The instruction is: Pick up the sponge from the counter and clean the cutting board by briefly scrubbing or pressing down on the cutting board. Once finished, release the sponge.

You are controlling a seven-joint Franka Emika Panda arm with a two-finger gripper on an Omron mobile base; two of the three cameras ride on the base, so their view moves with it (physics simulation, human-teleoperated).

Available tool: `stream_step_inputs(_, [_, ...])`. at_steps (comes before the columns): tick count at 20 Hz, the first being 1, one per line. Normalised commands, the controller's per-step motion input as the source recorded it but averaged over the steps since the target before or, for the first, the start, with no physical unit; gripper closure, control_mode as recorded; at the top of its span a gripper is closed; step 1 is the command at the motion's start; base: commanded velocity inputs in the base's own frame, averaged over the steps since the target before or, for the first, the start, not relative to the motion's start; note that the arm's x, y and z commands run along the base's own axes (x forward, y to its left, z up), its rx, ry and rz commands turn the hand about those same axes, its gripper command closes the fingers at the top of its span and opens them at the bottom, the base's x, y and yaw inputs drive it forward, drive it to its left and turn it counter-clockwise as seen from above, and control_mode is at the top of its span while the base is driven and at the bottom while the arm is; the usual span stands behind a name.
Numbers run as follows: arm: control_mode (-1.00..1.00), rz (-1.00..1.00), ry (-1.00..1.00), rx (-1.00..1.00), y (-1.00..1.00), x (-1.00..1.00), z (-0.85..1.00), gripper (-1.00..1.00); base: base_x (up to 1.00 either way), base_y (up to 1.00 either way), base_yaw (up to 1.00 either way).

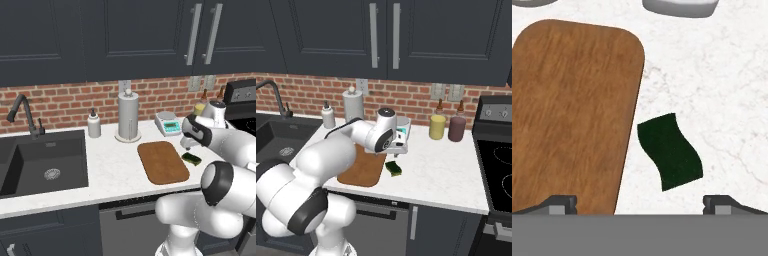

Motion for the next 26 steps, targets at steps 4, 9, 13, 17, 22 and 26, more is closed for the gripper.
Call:
stream_step_inputs(4, [-1.0,0.05,0.0,0.0,0.0,0.14,-0.09,-1.0,0.0,0.0,0.0])
stream_step_inputs(9, [-1.0,0.01,0.01,0.0,0.0,0.01,-0.04,-1.0,0.0,0.0,0.0])
stream_step_inputs(13, [-1.0,0.01,0.02,0.0,0.0,0.0,-0.16,-1.0,0.0,0.0,0.0])
stream_step_inputs(17, [-1.0,0.01,0.01,0.0,0.0,0.0,-0.18,-1.0,0.0,0.0,0.0])
stream_step_inputs(22, [-1.0,0.0,0.0,0.0,0.0,0.0,-0.2,-1.0,0.0,0.0,0.0])
stream_step_inputs(26, [-1.0,0.0,0.0,0.0,0.0,0.0,-0.18,-1.0,0.0,0.0,0.0])
